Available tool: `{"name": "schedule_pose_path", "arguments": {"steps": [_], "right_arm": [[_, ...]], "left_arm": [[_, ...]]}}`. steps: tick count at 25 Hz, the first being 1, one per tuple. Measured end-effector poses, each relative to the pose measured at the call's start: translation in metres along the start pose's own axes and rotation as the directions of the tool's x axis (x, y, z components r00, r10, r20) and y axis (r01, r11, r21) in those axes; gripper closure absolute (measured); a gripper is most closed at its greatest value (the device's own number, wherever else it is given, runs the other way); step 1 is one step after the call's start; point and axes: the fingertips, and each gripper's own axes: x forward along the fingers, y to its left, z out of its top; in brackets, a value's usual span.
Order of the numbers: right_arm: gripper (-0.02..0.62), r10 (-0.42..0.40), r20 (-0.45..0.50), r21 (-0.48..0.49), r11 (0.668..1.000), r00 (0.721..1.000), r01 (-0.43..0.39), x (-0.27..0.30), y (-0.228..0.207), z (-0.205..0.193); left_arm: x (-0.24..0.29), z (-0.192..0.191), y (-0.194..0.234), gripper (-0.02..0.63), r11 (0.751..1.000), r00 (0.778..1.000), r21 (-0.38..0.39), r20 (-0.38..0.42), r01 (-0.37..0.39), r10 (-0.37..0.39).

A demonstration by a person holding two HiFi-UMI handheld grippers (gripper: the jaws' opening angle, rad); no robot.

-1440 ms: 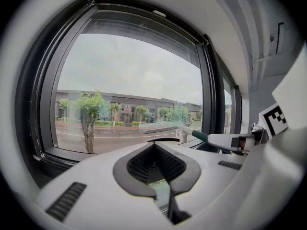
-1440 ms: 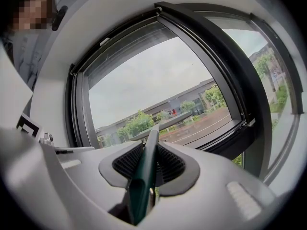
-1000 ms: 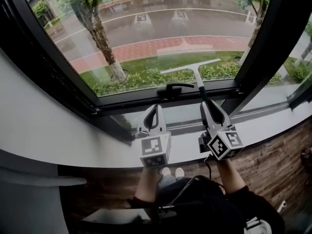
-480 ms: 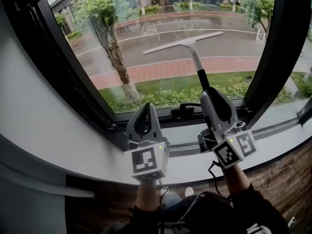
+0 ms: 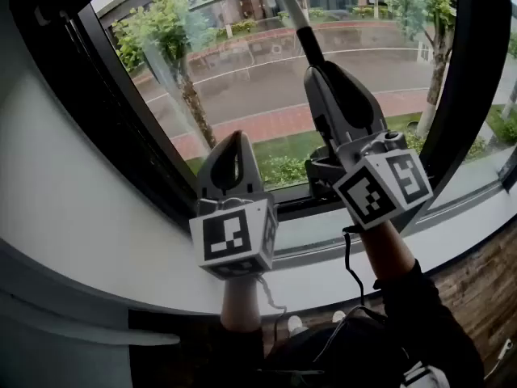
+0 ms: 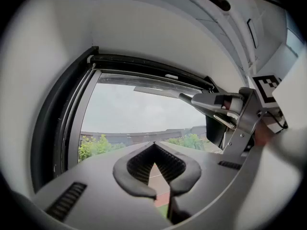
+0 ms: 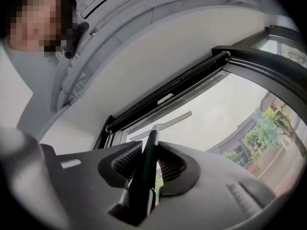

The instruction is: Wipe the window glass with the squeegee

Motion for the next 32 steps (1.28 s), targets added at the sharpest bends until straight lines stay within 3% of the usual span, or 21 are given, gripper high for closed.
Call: {"name": "schedule_pose_path", "arguments": {"steps": [6,13,32], "right_arm": [[0.497,-0.034,0.044,-0.047,0.998,0.998,0.036,0.054,0.022,0.001],[0.497,-0.064,0.073,-0.077,0.995,0.995,0.07,0.082,0.037,0.004],[0.497,-0.062,0.03,-0.114,0.991,0.998,0.065,0.092,0.039,-0.008]], "left_arm": [[0.022,0.037,0.028,0.604,0.997,0.996,0.041,0.051,0.07,-0.072],[0.025,0.059,0.054,0.604,0.993,0.987,0.003,0.111,0.116,-0.115],[0.021,0.04,0.064,0.604,0.995,0.992,-0.034,0.094,0.09,-0.086]]}}
